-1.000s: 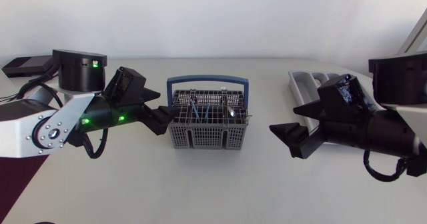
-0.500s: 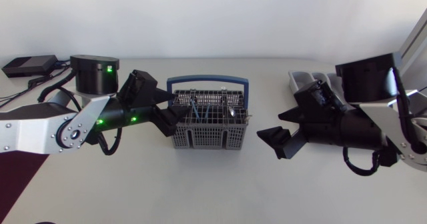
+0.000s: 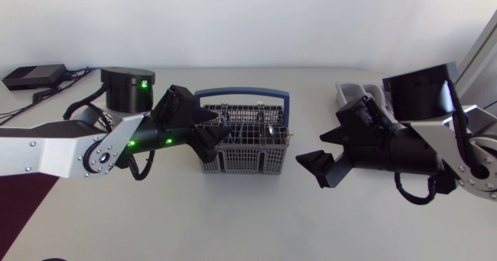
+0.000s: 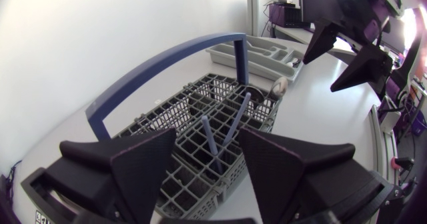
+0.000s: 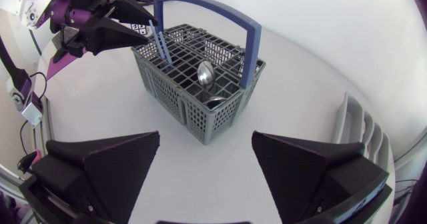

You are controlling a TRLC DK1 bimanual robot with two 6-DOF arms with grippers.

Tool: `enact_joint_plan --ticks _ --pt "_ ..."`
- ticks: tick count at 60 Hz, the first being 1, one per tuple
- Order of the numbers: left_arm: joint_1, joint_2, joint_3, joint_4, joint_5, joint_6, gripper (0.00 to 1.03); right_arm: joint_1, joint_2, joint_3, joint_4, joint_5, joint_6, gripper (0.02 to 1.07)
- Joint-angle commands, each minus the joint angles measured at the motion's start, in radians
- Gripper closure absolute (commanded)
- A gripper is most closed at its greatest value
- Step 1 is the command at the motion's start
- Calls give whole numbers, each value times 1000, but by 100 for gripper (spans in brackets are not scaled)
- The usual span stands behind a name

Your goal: Transfer all utensils from the basket to the drawer tray.

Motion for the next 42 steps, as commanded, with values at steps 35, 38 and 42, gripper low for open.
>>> enact_joint_plan --ticks 35,38,42 --pt "-12 47 76 -15 7 0 100 28 1 23 5 14 -16 7" --pt "-11 32 81 -22 7 -2 100 32 1 23 4 19 -18 7" --pt "-9 14 87 -32 7 -2 100 42 0 23 2 20 -18 7"
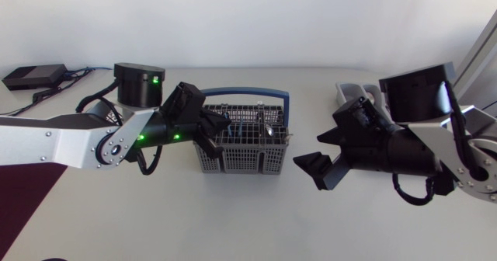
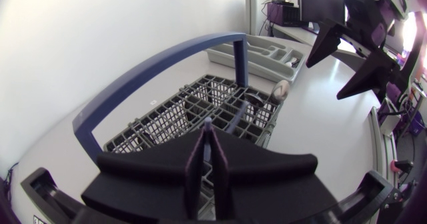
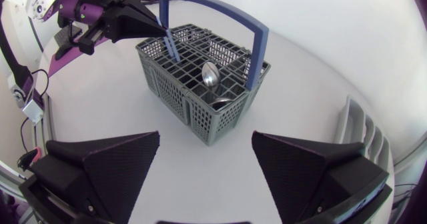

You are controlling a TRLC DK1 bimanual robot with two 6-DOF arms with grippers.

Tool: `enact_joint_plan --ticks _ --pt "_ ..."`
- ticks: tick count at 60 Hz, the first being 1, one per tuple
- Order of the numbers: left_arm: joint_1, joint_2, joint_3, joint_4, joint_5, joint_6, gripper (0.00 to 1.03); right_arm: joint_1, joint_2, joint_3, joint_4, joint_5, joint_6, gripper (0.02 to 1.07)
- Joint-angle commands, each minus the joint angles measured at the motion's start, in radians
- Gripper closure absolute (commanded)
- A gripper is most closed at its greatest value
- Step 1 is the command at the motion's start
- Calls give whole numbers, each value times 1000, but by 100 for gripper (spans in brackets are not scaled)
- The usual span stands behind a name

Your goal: Transfer all utensils from the basket to the drawer tray.

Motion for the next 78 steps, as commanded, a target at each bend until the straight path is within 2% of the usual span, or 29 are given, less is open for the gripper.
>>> enact_joint_plan --ticks 1,25,48,63,67,73,78 --pt "1 -40 32 -13 0 2 100 16 0 20 2 9 -15 7" --pt "-3 -152 94 -108 0 -10 100 31 -26 17 -5 9 -22 7" --pt "-8 -337 212 -278 9 -63 100 33 -78 28 -31 6 -36 7" --pt "-5 -366 310 -415 87 -182 100 54 -84 112 -84 -18 -30 7" --pt "1 -334 345 -473 152 -232 100 60 -83 151 -107 -49 -19 7" --pt "7 -297 365 -507 205 -283 100 70 -75 187 -130 -86 -4 7" --pt "15 -258 393 -556 265 -309 100 97 -64 210 -139 -89 4 7"
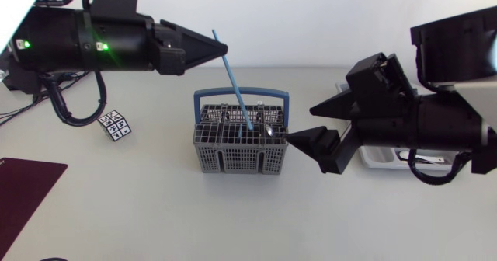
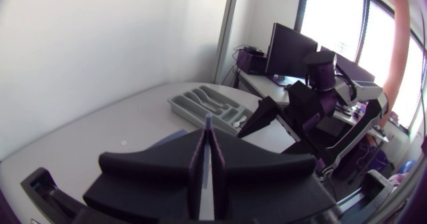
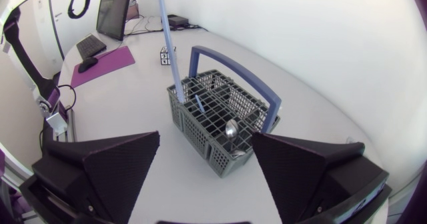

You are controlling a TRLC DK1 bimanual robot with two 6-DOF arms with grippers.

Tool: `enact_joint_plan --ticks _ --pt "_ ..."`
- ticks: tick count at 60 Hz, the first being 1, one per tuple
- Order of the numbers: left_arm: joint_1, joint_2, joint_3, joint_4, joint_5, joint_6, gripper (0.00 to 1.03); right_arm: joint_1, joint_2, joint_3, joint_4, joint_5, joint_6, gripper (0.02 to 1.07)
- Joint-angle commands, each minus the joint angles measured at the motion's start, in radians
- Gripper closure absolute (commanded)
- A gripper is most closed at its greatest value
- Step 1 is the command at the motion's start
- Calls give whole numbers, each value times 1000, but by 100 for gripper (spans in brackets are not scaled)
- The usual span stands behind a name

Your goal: Transfer all utensils from the basket to the drawer tray.

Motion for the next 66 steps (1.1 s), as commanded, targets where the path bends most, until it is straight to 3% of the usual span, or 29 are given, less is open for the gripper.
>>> enact_joint_plan --ticks 1,15,31,45,56,66 --pt "16 56 50 -39 56 -61 100 32 14 40 -25 -10 22 7" --pt "28 160 113 -126 166 -138 100 95 63 91 -28 -44 40 12" --pt "27 226 141 -143 232 -184 100 106 144 100 -13 -95 43 18" --pt "33 243 146 -153 264 -186 100 115 201 117 21 -99 51 36" --pt "34 245 144 -153 266 -184 100 115 245 137 46 -98 55 64" --pt "39 245 138 -149 272 -181 100 115 268 146 46 -98 58 74"
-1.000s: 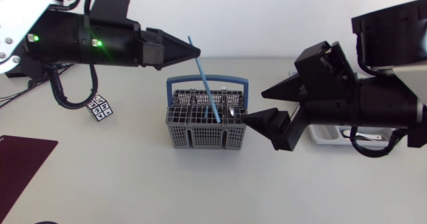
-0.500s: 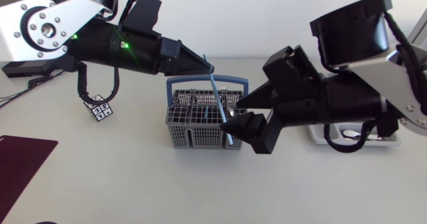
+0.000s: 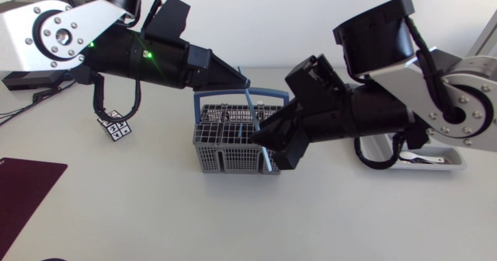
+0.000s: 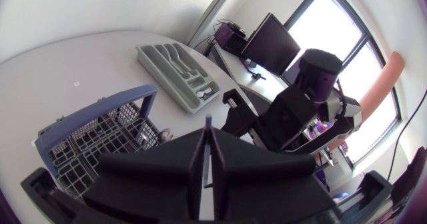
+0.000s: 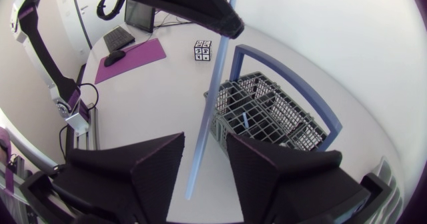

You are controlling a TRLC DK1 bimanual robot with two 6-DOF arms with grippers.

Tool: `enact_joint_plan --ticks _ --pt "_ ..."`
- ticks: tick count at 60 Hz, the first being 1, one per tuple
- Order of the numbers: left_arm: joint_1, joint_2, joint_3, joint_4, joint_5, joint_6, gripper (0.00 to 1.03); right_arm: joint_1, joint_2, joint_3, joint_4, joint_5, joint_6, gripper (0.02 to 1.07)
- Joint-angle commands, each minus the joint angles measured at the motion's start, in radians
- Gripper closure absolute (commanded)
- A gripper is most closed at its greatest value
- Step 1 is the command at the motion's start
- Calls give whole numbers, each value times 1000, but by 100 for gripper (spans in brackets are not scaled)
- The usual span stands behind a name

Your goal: Transfer all utensils from the basket to the drawer tray.

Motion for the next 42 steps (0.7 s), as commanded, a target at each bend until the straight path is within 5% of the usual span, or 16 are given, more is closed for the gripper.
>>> enact_joint_plan --ticks 1,13,24,38,42 --pt "12 14 24 -6 23 -17 100 7 25 27 7 -7 31 77" --pt "15 14 15 0 23 -11 100 -5 34 32 7 -37 42 101" --pt "19 12 13 6 23 -11 99 -6 44 36 -21 -51 53 102" --pt "44 -27 44 97 21 -36 50 10 42 30 -53 -65 42 102" --pt "68 -44 72 141 13 -62 46 10 37 23 -62 -71 34 102"
